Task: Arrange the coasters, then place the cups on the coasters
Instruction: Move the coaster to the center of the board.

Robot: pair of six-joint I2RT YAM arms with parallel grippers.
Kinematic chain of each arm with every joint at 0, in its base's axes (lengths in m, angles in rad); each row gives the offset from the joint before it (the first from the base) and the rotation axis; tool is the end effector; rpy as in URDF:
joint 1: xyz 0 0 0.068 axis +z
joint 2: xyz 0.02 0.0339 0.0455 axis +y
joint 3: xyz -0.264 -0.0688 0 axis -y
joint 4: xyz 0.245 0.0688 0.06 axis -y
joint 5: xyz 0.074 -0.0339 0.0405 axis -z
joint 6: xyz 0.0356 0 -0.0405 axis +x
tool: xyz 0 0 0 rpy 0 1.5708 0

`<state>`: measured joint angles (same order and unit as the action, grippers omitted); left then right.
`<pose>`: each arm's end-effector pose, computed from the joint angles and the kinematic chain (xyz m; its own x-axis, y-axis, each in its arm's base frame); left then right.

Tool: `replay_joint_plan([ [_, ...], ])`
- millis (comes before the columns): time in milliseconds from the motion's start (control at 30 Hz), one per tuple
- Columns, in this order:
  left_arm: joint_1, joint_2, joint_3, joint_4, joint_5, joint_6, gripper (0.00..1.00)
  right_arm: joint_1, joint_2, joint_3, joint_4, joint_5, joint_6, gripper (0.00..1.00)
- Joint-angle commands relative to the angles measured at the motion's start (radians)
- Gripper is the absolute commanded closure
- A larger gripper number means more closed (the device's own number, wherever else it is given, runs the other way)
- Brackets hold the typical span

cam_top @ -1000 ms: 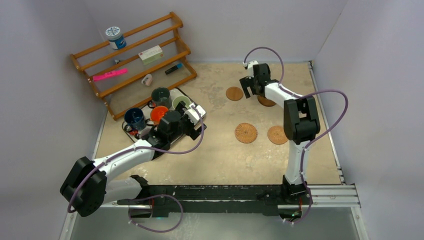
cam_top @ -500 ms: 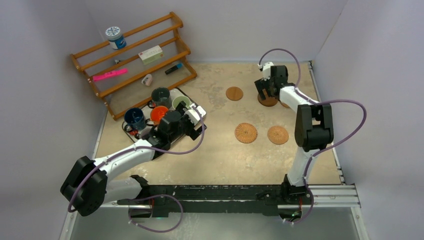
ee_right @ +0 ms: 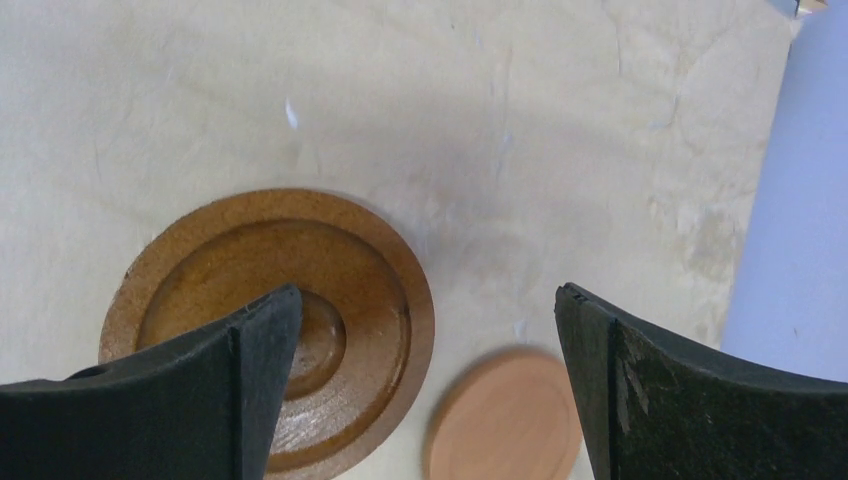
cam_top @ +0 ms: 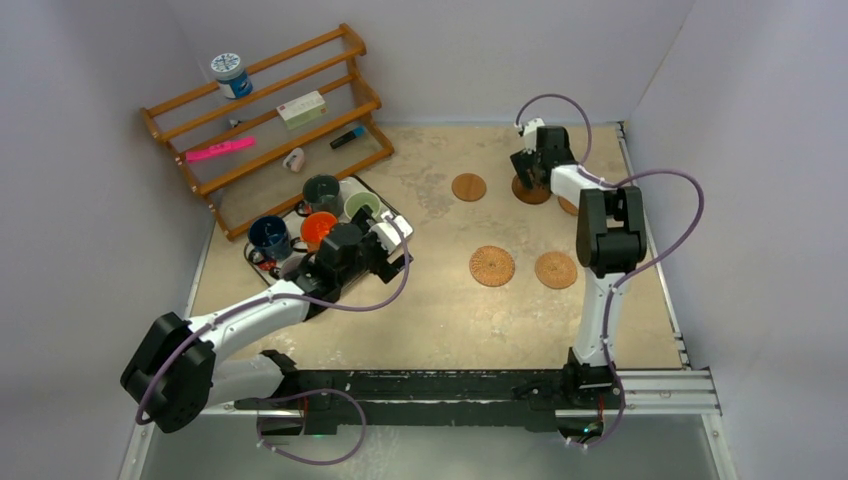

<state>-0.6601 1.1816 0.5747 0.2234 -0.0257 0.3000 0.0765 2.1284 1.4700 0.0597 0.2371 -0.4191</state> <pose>0.2035 -0.1568 0.2263 -0.1068 0.4569 -0.8831 0.6550 0.7006 0.2832 0.4791 0.0283 0.1739 -0.5618 -0.4398 -0.7007 -0.1198 0.8813 -0.4571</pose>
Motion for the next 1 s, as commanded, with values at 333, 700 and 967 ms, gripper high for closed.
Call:
replay_joint_plan([
  [333,0.006,0.042,0.074,-0.11,-0.006,0.116,0.0,0.011,0.213,0.25,-0.137,0.038,0.014,0.01],
  [700,0.022,-0.044,0.065,-0.22,0.003,0.149,0.0,0.011,0.286,0.445,-0.109,0.151,-0.049,0.01],
  [967,0.03,-0.05,0.033,-0.212,0.002,0.153,0.0,0.029,0.1,0.506,-0.214,-0.045,0.012,0.01],
])
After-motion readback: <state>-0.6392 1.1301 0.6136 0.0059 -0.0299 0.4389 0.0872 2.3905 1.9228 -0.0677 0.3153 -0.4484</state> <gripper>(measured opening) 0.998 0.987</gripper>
